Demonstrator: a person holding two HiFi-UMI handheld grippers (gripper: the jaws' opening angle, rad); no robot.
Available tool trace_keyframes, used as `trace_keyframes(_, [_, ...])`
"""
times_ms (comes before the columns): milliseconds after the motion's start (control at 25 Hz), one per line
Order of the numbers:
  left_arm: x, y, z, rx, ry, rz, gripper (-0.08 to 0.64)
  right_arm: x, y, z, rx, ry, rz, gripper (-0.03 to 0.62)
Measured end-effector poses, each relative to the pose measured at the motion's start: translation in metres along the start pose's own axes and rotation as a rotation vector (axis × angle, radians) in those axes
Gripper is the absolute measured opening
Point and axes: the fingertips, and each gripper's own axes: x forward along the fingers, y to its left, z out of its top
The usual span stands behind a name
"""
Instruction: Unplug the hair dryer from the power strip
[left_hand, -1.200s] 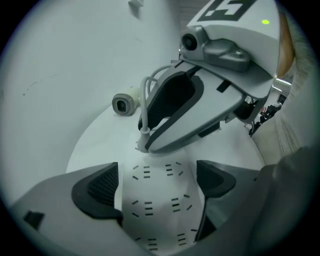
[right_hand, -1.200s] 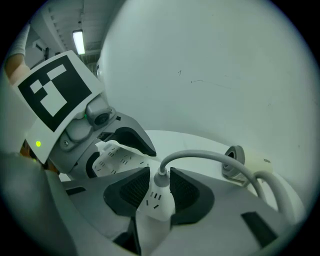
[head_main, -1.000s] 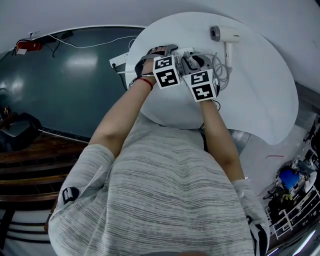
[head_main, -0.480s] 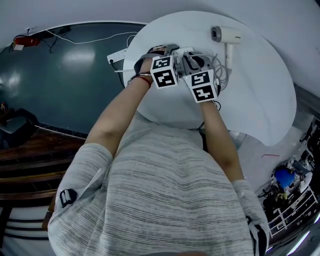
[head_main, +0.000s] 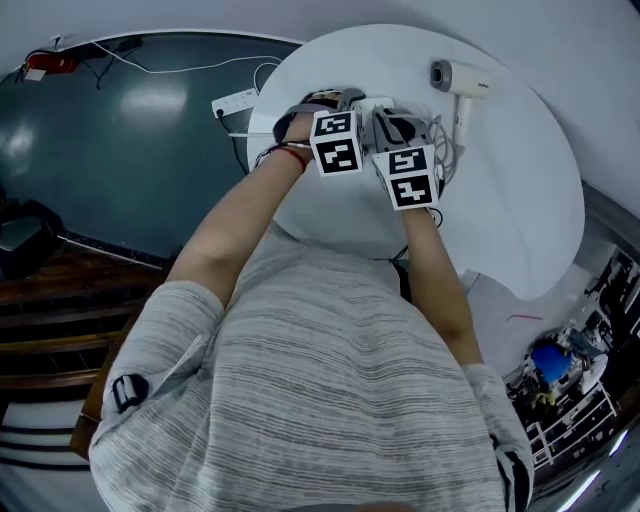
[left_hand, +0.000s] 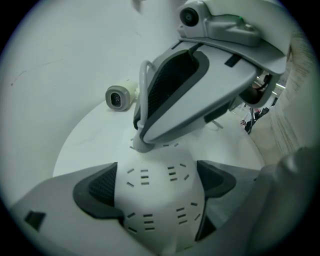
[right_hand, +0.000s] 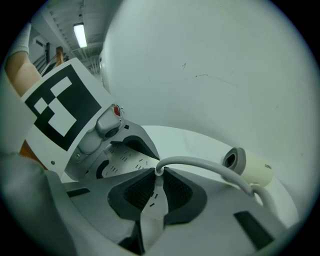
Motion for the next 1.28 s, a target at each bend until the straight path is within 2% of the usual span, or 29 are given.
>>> trace_keyframes(240, [0.0021,0.0013,0.0005,-0.008,0.001,-0.006,0.482,0.0028,-0.006,0.0015,0.057,0.02,0.035,0.063])
trace_keyframes(480, [0.0027,0.0007,0.001,-0.004,0.001,-0.002,0.482,-0.0016,-0.0034,-0.0016,0.025,0.03,0.015,0.057])
trace_keyframes(680, [0.0028,0.001,0.0008,-0.005,0.0,-0.002,0.482,0.001,-0.0073,0.003,0.08,0.032,0.054,0.058])
trace_keyframes(880, [0.0038,0.0005,0.0009,-0.005,0.005,-0.001,0.482,-0.0039,-0.0039,-0.0019,0.017,0.054,0.017,0.055])
trace_keyframes(1080, [0.0035,0.0006,0.0011,-0.008,0.006,-0.002,0.482,-0.0023,-0.0067,0.0021,0.053,0.056,0.052,0.055])
trace_keyframes(1280, [0.0029,0.0006,0.0019,-0.007,0.004,0.002,0.482,-0.0062,-0.0046,-0.0003,0.026,0.074,0.016,0.054])
